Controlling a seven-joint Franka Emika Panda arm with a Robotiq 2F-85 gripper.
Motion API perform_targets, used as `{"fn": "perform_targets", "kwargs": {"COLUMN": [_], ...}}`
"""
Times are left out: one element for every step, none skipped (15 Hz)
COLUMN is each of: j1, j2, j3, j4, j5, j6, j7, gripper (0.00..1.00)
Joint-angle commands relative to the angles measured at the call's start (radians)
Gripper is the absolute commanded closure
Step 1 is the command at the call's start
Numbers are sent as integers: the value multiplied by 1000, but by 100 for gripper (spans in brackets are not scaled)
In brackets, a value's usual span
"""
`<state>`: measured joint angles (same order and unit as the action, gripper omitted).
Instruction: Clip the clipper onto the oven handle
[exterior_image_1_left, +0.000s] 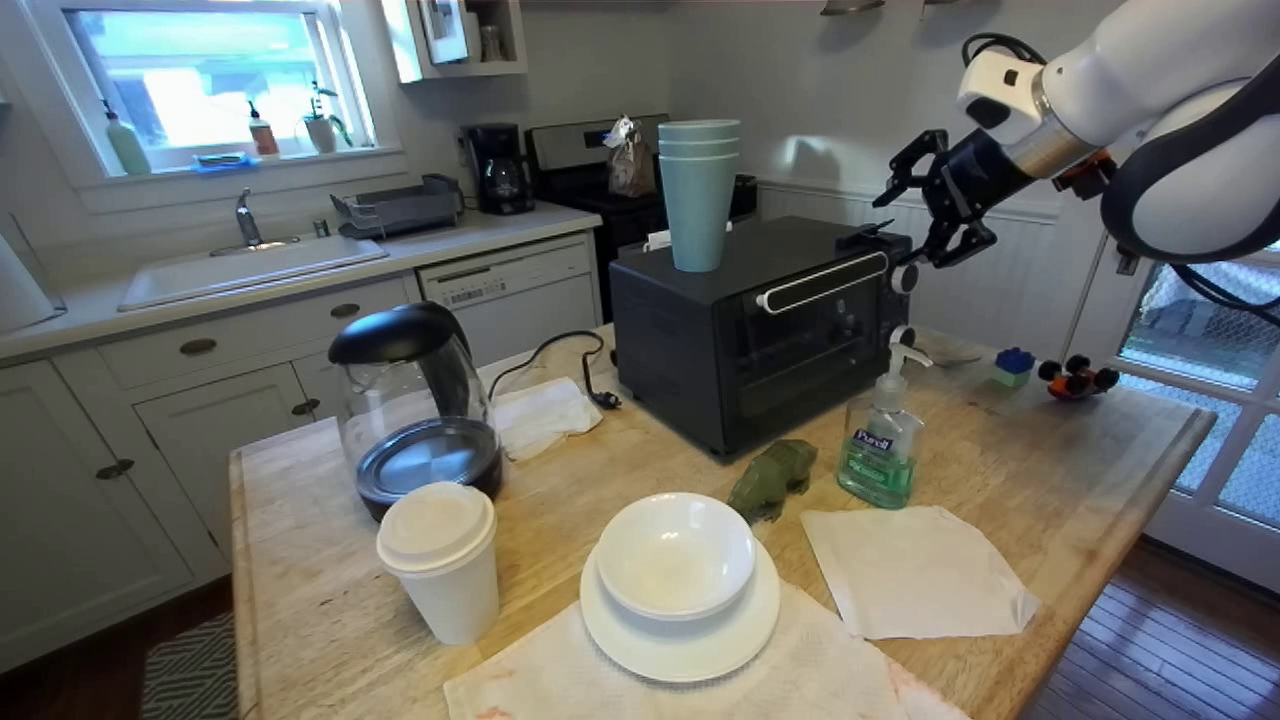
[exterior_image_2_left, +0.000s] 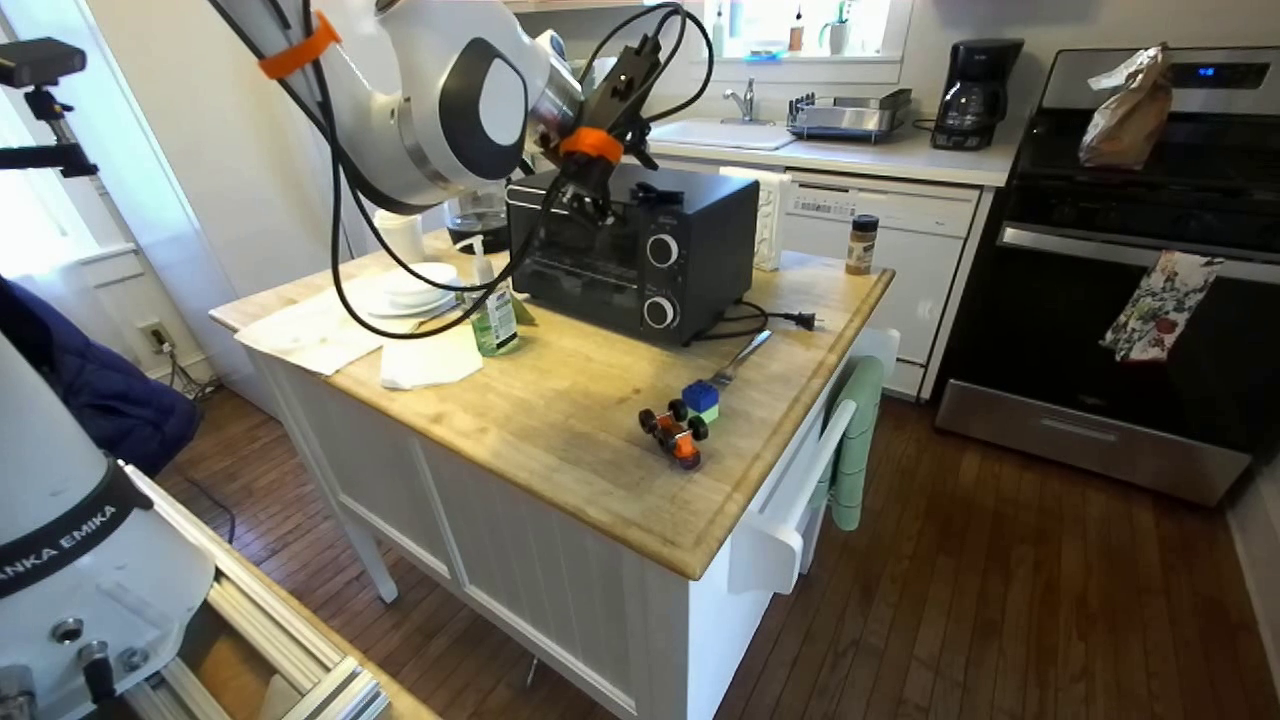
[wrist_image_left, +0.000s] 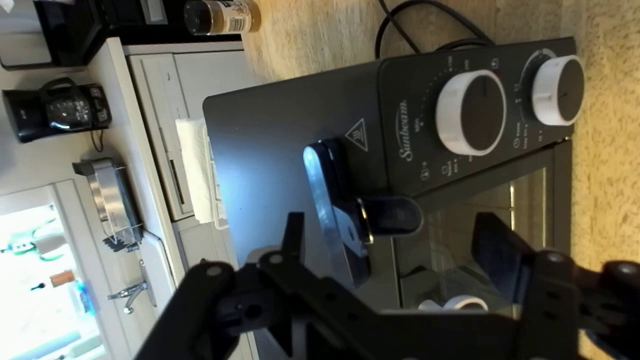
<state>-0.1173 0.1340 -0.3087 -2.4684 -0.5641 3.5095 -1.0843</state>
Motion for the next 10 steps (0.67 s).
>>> {"fn": "perform_targets", "kwargs": {"j1": [-33, -36, -39, -43, -46, -49, -53, -57, -60, -62], "j2": [21, 21, 21, 22, 23, 23, 22, 21, 20, 20], "j3": [24, 26, 28, 30, 32, 33, 36, 38, 39, 40], "j4": [27, 28, 28, 29, 30, 31, 31, 31, 32, 33], "j5": [-59, -65, -69, -74, -79, -87, -95, -102, -106, -109], "j6": [15, 13, 13, 12, 12, 12, 12, 11, 10, 10], "j7": [51, 57, 62, 65, 68, 72, 77, 81, 86, 92], "gripper": [17, 19, 21, 27, 30, 35, 43, 44, 45, 54]}}
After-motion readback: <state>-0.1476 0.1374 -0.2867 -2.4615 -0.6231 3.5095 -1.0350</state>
